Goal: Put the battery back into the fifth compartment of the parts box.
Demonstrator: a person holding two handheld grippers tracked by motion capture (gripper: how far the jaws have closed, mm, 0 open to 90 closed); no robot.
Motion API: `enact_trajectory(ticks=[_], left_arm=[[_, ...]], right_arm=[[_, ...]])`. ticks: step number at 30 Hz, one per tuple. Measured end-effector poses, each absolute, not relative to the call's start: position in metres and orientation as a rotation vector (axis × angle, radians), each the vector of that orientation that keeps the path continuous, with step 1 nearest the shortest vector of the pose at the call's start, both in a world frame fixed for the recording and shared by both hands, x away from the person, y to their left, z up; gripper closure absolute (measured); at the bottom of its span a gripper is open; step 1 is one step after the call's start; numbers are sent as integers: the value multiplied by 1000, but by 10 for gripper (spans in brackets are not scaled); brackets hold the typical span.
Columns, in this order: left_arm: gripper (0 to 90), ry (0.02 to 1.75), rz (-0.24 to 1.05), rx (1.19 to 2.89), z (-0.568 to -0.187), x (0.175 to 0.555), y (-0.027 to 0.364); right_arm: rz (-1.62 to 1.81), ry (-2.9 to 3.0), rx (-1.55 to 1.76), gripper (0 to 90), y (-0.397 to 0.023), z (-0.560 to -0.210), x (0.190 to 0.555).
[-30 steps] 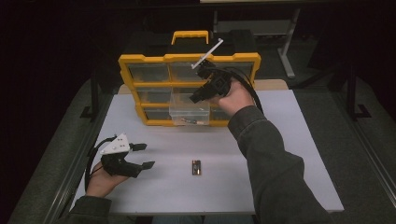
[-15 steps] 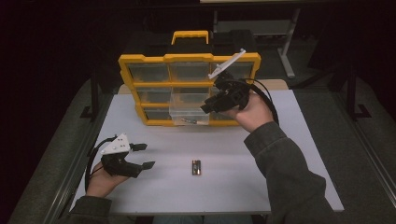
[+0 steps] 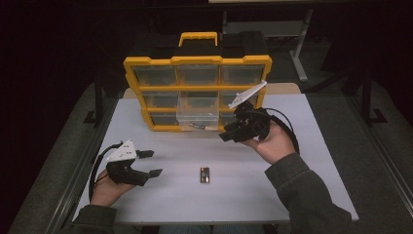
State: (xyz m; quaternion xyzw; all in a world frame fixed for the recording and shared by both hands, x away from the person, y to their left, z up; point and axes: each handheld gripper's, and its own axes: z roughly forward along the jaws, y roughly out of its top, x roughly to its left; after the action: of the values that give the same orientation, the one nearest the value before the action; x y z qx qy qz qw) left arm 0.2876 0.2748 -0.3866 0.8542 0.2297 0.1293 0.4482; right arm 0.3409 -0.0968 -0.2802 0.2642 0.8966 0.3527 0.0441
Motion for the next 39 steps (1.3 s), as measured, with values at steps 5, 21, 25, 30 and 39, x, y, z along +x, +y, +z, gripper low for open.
enact_trajectory(ticks=[5, 21, 25, 30, 39], left_arm=[[282, 564, 325, 2117, -386, 287, 275], [282, 567, 326, 2118, -386, 287, 275], [282, 574, 323, 2117, -386, 287, 276], [282, 554, 335, 2133, -385, 287, 277], [282, 553, 337, 2134, -385, 287, 276]], right_arm=[[1061, 2760, 853, 585, -93, -306, 338], [1012, 2810, 942, 502, -75, -363, 332], [996, 2816, 951, 498, -72, -370, 332], [1002, 2822, 971, 493, -68, -377, 332], [985, 2833, 978, 480, -58, -389, 331]])
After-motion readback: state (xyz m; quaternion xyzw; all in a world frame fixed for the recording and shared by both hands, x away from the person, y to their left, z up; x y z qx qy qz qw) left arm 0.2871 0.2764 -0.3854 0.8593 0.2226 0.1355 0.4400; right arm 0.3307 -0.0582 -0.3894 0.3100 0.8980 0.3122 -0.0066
